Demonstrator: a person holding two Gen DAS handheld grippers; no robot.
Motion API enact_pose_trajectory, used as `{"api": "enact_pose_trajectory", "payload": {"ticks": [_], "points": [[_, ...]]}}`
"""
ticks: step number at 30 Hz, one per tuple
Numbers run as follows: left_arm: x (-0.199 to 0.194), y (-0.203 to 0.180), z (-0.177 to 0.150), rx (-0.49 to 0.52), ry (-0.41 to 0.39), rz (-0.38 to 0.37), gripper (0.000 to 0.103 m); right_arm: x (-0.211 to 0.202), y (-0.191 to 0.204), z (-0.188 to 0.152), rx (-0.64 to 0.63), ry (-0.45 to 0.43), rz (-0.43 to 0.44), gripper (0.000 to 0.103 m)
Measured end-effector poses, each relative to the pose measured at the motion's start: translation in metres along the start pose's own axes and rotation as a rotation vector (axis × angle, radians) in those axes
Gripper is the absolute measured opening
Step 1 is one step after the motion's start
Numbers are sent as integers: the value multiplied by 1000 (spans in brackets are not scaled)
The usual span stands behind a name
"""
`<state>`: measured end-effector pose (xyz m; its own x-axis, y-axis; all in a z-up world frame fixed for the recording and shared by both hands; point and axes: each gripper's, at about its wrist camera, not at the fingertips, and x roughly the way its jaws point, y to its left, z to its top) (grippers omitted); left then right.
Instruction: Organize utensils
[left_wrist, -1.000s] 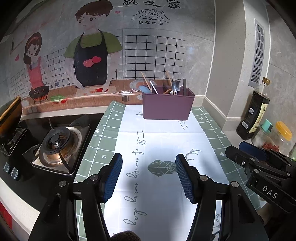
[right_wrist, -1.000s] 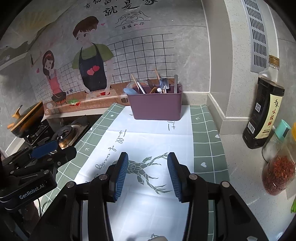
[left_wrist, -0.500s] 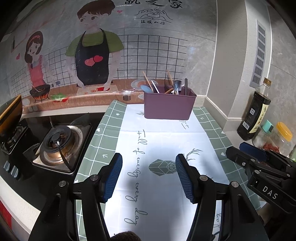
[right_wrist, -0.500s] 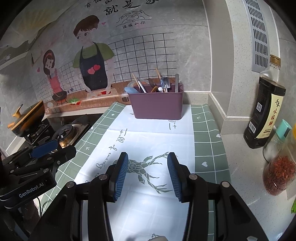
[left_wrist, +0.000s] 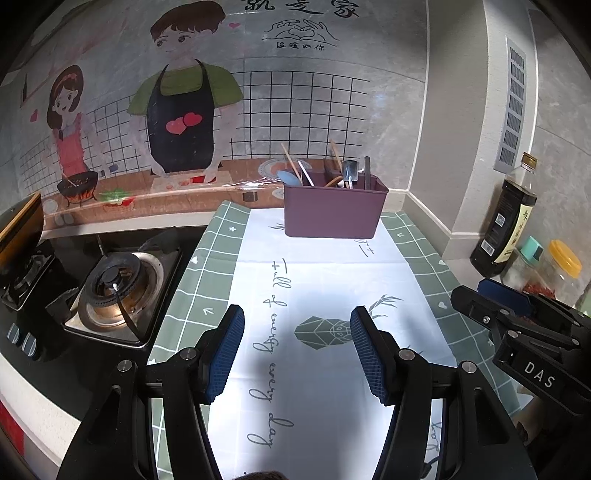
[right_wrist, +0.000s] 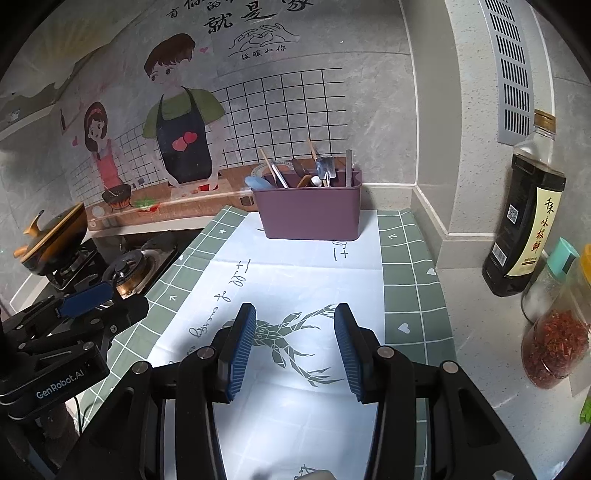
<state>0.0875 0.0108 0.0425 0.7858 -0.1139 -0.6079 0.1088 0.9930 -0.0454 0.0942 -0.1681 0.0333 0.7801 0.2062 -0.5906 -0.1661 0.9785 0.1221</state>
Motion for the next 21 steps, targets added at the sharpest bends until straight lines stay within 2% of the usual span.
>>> {"api": "enact_pose_trajectory", "payload": {"ticks": [21], "points": [[-3, -2, 1, 2, -6, 9, 60, -2, 1, 0, 0, -1, -2, 42]]}}
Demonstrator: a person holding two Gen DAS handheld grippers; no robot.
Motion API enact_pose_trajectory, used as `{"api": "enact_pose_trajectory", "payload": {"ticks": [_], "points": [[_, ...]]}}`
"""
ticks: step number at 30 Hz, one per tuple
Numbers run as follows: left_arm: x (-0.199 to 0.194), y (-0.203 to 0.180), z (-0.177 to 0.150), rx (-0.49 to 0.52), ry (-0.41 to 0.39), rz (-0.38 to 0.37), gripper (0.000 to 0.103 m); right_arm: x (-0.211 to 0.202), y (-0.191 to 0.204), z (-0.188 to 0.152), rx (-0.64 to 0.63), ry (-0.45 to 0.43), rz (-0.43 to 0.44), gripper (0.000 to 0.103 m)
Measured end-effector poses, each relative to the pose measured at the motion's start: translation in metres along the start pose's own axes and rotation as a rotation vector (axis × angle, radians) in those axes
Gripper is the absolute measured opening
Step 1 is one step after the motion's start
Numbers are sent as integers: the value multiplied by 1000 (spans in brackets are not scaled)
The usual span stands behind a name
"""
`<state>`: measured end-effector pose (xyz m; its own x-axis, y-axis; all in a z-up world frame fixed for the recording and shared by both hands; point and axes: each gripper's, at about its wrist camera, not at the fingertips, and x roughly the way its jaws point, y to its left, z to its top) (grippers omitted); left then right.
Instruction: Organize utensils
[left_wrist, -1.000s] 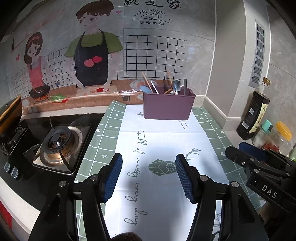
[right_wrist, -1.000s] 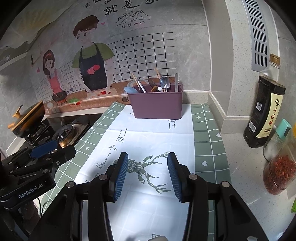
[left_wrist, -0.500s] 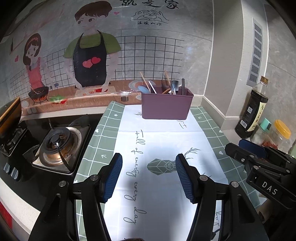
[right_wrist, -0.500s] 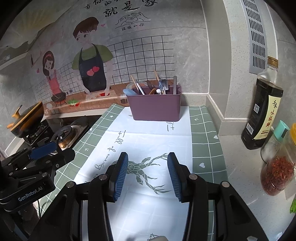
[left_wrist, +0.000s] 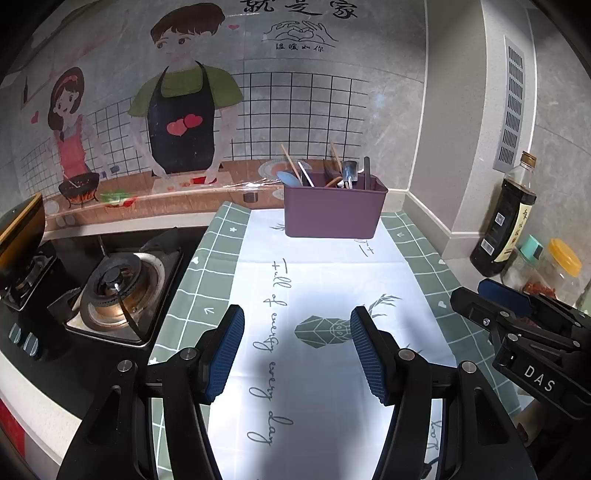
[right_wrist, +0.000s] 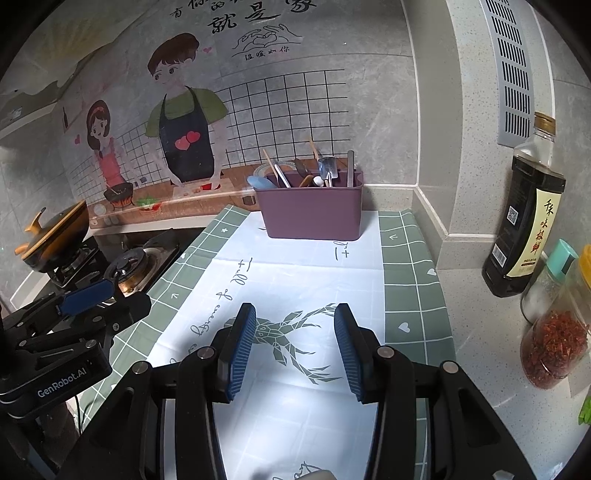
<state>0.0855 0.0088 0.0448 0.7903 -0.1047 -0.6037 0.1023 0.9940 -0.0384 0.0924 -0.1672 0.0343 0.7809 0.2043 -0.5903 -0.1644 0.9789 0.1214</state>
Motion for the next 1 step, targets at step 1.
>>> {"api": "enact_pose_trajectory", "payload": {"ticks": [1], "points": [[-1, -1, 0, 2, -3, 2, 60, 0, 0, 0, 0, -1, 0, 42]]}}
